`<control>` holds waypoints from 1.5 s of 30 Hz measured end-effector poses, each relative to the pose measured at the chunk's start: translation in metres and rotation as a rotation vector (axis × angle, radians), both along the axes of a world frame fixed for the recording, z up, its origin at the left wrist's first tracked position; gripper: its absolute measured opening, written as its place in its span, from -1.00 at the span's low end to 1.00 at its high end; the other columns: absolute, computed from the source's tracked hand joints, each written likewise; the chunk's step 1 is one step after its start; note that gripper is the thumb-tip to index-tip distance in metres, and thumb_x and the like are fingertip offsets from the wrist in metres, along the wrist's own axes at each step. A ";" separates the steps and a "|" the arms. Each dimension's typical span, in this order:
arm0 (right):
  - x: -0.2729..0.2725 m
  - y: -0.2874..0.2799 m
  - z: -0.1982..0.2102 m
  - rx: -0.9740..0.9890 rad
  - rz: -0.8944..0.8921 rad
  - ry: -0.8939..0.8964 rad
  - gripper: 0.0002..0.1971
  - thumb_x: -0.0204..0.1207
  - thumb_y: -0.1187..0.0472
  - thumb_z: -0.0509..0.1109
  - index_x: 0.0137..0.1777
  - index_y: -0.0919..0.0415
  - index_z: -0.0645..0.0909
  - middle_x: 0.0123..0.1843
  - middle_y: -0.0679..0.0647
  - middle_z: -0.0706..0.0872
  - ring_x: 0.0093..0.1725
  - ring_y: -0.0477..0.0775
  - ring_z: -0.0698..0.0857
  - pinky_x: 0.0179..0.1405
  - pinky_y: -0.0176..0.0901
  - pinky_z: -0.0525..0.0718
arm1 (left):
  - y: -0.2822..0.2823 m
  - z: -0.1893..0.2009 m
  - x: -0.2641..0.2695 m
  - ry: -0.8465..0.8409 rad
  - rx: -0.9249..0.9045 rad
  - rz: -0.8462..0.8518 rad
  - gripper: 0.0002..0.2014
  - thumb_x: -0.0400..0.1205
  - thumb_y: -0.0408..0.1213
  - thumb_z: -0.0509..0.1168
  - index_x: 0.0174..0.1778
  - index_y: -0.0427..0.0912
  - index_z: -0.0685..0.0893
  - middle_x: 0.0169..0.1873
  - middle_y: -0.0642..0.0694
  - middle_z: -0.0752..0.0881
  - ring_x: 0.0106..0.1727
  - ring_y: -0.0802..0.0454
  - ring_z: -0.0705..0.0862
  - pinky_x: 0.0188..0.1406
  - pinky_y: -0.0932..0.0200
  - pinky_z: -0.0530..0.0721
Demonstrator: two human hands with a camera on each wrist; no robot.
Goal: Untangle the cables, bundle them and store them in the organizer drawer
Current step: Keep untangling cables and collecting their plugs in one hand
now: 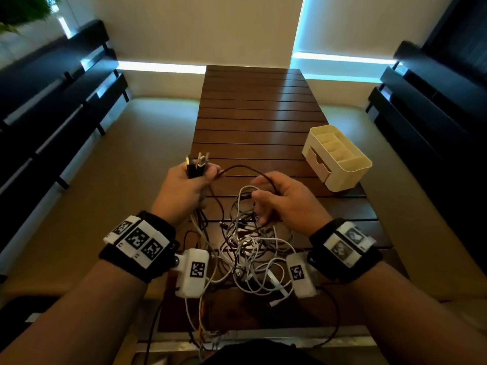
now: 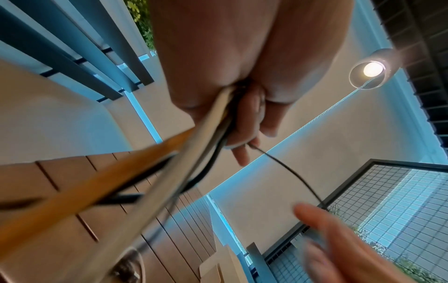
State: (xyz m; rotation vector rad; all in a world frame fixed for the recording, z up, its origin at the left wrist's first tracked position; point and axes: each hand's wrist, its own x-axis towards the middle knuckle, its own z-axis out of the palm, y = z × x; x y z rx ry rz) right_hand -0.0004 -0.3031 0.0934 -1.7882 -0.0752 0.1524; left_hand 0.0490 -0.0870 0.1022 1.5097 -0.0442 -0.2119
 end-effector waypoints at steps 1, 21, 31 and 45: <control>-0.008 -0.006 0.004 0.000 0.013 0.020 -0.84 0.66 0.15 0.39 0.20 0.00 0.60 -0.22 0.13 0.80 -0.39 0.17 0.77 -0.38 0.00 0.77 | 0.003 0.000 -0.001 -0.003 -0.002 0.014 -0.86 0.74 -0.32 0.26 0.02 -0.27 0.70 -0.03 -0.32 0.75 -0.58 0.14 0.24 -0.62 0.28 0.32; -0.032 -0.013 0.010 -1.094 0.268 0.441 0.23 -0.03 -0.67 0.23 0.63 0.03 0.35 0.63 0.09 0.43 0.52 0.13 0.48 0.44 0.11 0.53 | -0.006 0.012 -0.034 0.080 -0.174 -0.070 -0.88 0.75 -0.31 0.25 0.08 -0.30 0.62 -0.40 -0.08 0.63 -0.61 0.19 0.30 -0.64 0.32 0.35; -0.031 0.028 -0.001 -0.754 0.580 0.264 0.10 0.23 -0.37 0.57 0.67 -0.43 -0.06 0.75 -0.28 -0.06 0.70 0.10 0.19 0.62 0.20 0.30 | -0.015 0.027 -0.054 0.141 -0.386 -0.077 -0.86 0.76 -0.26 0.22 0.06 -0.27 0.58 -0.46 -0.02 0.58 -0.63 0.23 0.32 -0.68 0.37 0.37; -0.046 0.034 -0.001 -0.122 0.482 0.319 -0.65 0.61 -0.06 0.34 0.07 0.26 0.67 0.16 0.29 0.80 0.00 0.29 0.82 0.08 0.10 0.78 | -0.017 0.025 -0.044 0.106 -0.398 -0.045 -0.85 0.75 -0.25 0.23 0.13 -0.26 0.50 -0.42 -0.05 0.57 -0.56 0.18 0.36 -0.59 0.33 0.48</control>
